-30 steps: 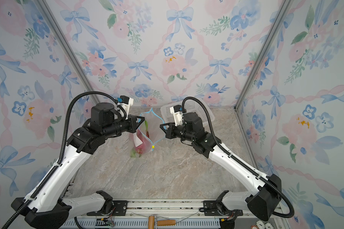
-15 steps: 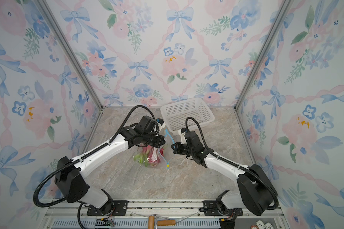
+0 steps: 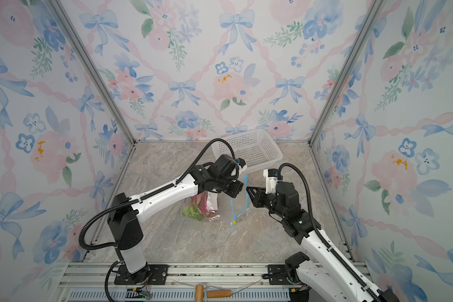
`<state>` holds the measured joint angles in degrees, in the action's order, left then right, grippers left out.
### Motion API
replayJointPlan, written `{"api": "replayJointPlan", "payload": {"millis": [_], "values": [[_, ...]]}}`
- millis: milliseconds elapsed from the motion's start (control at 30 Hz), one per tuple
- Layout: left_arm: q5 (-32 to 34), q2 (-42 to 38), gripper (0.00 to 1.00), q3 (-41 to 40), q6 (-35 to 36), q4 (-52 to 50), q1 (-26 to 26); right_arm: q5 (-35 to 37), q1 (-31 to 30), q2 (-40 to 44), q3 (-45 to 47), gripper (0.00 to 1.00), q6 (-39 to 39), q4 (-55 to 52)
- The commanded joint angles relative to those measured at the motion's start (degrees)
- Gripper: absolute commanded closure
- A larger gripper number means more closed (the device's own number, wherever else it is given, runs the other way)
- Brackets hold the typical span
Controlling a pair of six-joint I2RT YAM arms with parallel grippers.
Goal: Open the zip-top bag and take out the dragon fruit
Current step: Place the zipper food storage bag at the center of the board.
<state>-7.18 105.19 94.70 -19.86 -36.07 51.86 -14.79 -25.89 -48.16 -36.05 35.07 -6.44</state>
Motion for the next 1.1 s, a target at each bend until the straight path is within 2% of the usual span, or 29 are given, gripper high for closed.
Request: {"api": "replayJointPlan", "payload": {"millis": [0, 200, 367, 467, 567, 733, 800, 967, 1067], "values": [[2.64, 1.79, 1.00, 2.90, 1.05, -2.28, 1.04, -7.79, 1.12, -3.98, 3.84, 0.87, 3.55, 1.53], [4.15, 3.83, 1.00, 6.91, 0.62, -3.71, 2.31, -12.69, 1.24, -8.64, 4.83, 0.89, 6.75, 9.02], [5.95, 3.98, 1.00, 8.29, -0.59, -4.17, 2.51, -14.46, 1.13, -12.52, 9.50, 1.00, 13.07, 20.25], [6.72, 3.57, 1.00, 9.07, -0.97, -4.18, 2.64, -16.05, 0.72, -15.80, 11.70, 1.00, 16.04, 27.06], [7.57, 3.90, 1.00, 10.13, -1.31, -4.60, 2.64, -16.53, -0.56, -17.08, 12.60, 1.00, 15.44, 31.18], [8.68, 5.69, 1.00, 12.47, -1.67, -5.65, 2.51, -14.73, -3.42, -15.51, 11.06, 1.00, 5.72, 22.97], [8.36, 6.50, 1.00, 13.35, -1.68, -5.67, 2.50, -15.23, -4.24, -15.31, 11.57, 1.00, 3.65, 22.91], [7.81, 8.26, 1.00, 14.99, -2.02, -5.71, 2.85, -14.90, -4.79, -16.31, 12.07, 1.00, 4.82, 24.37], [7.45, 8.79, 1.00, 16.44, -1.98, -5.72, 3.58, -16.11, -4.54, -19.97, 11.25, 1.00, 5.94, 26.52]]}}
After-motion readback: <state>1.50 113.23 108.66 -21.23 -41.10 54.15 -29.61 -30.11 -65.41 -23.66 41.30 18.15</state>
